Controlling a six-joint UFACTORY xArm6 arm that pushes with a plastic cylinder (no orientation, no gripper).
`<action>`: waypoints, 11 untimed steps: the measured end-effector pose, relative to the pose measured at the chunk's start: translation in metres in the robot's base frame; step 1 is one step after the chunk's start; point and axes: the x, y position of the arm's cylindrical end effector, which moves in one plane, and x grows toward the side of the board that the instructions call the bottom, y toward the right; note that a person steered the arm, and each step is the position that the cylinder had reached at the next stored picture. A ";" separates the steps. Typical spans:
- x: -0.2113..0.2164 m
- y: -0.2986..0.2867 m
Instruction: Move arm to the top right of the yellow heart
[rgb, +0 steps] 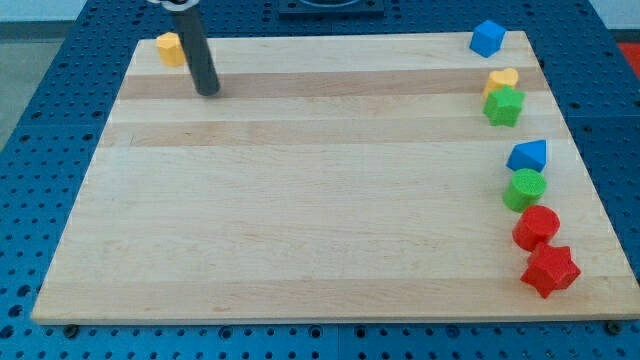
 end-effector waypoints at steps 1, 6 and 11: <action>0.000 0.039; -0.022 0.280; -0.032 0.452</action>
